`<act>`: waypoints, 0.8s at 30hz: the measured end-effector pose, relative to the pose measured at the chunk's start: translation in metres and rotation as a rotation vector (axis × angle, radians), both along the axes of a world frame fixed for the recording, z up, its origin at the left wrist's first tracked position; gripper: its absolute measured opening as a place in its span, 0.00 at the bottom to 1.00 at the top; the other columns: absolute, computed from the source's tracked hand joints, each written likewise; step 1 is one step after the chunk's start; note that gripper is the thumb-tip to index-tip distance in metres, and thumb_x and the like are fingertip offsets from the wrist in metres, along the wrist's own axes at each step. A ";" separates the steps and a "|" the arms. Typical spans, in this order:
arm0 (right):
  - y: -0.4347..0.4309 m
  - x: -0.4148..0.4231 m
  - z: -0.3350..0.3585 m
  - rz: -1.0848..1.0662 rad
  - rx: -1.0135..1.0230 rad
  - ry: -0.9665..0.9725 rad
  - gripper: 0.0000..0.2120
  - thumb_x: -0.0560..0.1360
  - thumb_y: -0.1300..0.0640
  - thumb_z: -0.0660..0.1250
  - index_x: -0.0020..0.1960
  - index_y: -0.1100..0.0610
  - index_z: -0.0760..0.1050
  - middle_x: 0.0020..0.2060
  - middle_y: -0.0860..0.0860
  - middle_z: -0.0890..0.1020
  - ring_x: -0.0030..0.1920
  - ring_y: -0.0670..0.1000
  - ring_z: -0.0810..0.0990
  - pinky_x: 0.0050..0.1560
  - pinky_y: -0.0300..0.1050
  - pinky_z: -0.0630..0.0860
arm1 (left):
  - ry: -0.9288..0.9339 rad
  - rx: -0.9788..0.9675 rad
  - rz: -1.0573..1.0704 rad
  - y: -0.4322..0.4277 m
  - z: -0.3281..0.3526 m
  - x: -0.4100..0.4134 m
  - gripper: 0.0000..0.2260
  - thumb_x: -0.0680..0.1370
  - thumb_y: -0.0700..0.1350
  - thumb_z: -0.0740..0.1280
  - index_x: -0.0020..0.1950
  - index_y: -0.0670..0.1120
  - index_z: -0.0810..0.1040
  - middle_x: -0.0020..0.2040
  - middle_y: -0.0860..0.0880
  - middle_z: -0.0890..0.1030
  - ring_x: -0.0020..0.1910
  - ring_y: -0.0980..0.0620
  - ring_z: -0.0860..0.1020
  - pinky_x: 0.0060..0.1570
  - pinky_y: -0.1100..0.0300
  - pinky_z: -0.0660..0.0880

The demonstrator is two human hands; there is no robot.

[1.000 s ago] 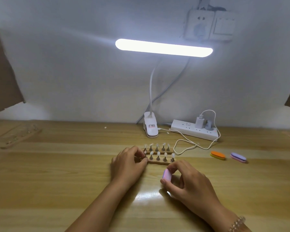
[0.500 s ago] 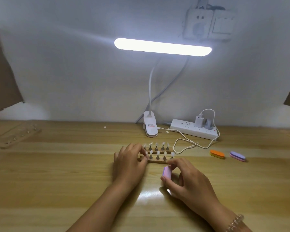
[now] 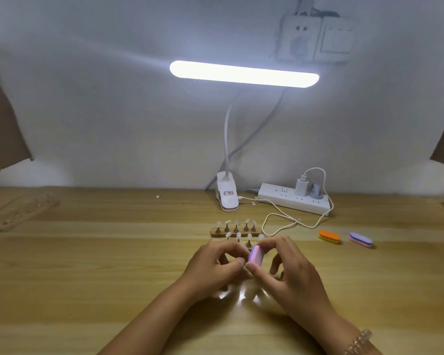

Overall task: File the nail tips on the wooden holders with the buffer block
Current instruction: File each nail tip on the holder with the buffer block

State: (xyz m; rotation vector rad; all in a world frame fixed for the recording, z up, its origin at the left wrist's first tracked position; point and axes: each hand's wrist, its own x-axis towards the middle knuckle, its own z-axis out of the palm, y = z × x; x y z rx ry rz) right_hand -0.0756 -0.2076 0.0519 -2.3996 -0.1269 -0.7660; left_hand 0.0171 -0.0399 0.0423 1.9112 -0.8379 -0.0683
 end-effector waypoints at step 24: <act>0.000 0.004 -0.002 -0.039 -0.013 0.043 0.15 0.68 0.37 0.70 0.47 0.45 0.73 0.45 0.37 0.77 0.34 0.40 0.72 0.35 0.38 0.69 | -0.023 0.100 0.009 0.000 -0.002 0.001 0.08 0.73 0.57 0.65 0.47 0.61 0.83 0.42 0.62 0.83 0.31 0.60 0.72 0.38 0.58 0.71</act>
